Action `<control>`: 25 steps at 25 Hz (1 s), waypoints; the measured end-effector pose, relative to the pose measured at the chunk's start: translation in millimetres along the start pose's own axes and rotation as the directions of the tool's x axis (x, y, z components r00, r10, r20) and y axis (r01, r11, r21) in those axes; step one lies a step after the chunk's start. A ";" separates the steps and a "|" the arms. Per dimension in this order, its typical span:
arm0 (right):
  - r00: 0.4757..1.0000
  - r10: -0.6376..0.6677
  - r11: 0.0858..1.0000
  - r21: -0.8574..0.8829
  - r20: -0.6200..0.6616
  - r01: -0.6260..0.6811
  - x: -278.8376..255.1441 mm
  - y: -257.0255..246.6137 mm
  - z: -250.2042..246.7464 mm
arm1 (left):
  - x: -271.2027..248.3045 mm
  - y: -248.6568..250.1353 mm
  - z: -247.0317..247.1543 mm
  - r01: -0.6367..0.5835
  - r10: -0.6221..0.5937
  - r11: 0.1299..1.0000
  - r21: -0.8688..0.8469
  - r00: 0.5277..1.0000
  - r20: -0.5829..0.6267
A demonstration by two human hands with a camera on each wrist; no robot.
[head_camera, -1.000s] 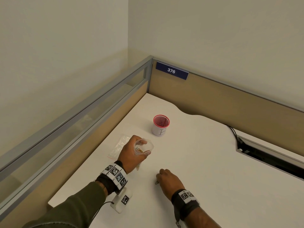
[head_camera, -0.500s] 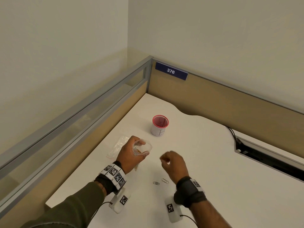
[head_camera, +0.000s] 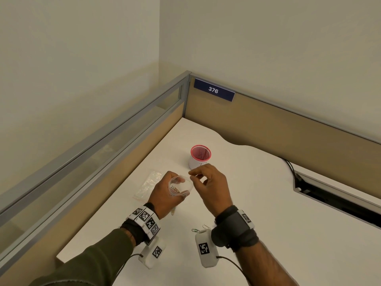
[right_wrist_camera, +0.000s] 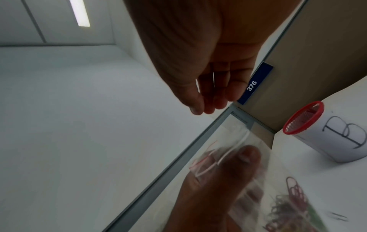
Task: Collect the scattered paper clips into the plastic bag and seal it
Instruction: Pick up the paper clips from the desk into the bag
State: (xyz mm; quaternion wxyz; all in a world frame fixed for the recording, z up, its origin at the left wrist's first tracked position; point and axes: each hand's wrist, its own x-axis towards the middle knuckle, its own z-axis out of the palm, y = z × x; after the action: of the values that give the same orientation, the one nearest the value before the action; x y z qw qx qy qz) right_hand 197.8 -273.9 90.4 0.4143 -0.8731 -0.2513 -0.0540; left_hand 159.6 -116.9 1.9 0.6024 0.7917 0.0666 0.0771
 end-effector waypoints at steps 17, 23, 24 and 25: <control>0.819 0.447 0.778 -0.609 0.360 -0.156 -89.1 119.0 59.6 | -3.8 1.3 -2.5 0.012 -0.013 0.999 -0.034 0.999 -0.043; 0.799 0.388 0.831 -0.550 0.459 -0.088 -93.2 110.7 66.2 | -1.9 2.4 -5.0 0.008 -0.009 0.999 -0.031 0.999 -0.048; 0.796 0.389 0.826 -0.559 0.465 -0.077 -93.4 110.4 65.9 | -2.1 1.4 -5.0 0.010 -0.012 0.999 -0.033 0.999 -0.048; 0.790 0.402 0.819 -0.568 0.463 -0.083 -92.1 109.8 65.2 | -2.9 1.1 -4.6 0.012 -0.013 0.999 -0.033 0.999 -0.045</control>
State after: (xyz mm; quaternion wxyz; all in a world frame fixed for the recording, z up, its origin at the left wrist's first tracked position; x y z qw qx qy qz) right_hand 163.5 -319.5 -56.3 0.0734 -0.9530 -0.2188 0.1963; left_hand 155.8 -113.4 4.1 0.6142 0.7793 0.0839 0.0923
